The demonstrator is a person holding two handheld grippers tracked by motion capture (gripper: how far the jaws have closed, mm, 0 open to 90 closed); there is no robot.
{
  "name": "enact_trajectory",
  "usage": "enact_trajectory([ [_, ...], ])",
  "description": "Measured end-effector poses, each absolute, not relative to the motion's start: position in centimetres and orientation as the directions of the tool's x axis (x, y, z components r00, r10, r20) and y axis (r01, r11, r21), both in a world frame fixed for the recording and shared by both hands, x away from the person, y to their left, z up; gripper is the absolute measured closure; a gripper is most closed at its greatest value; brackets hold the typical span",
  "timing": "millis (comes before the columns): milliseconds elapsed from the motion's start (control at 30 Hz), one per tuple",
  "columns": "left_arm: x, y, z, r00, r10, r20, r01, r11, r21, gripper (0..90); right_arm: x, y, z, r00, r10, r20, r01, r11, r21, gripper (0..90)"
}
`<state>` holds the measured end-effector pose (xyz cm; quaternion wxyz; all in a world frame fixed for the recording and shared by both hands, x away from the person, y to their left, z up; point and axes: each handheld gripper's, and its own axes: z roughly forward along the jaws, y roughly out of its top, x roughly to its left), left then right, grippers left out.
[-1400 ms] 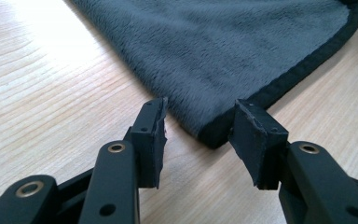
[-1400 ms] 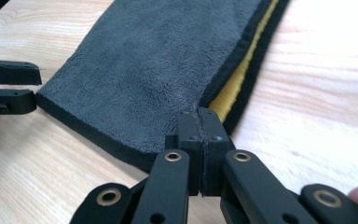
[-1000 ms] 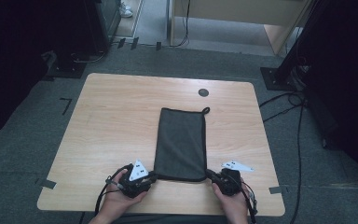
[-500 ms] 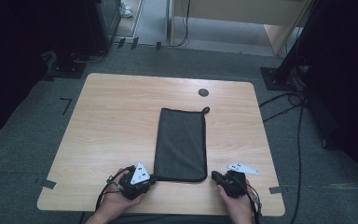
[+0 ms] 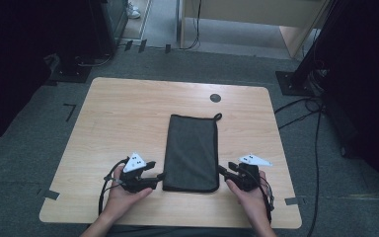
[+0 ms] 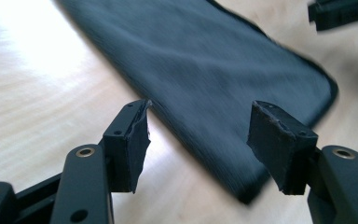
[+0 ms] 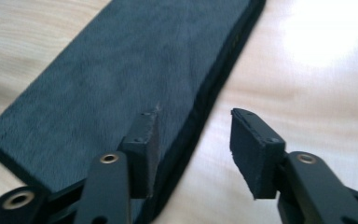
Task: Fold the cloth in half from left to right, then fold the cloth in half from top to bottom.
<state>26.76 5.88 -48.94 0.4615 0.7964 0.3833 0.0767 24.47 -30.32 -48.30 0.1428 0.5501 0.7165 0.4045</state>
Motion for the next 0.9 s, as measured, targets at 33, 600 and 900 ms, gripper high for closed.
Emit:
enact_trajectory([
  [33, 27.2, 5.9, -48.8, 0.680, 0.694, -0.236, 0.547, -0.267, 0.793, 37.7, 25.0, -30.3, -48.0, -0.363, 0.901, 0.239, 0.670, 0.074, 0.739, 50.9],
  [600, 37.3, 3.5, -48.7, 0.537, 0.816, -0.214, 0.598, -0.189, 0.779, 38.0, 38.1, -30.7, -47.7, -0.316, 0.920, 0.232, 0.642, 0.027, 0.767, 53.9],
  [900, 42.9, 2.2, -49.2, 0.480, 0.858, -0.184, 0.615, -0.180, 0.767, 38.7, 43.0, -30.9, -49.1, -0.279, 0.921, 0.271, 0.665, -0.019, 0.747, 53.0],
])
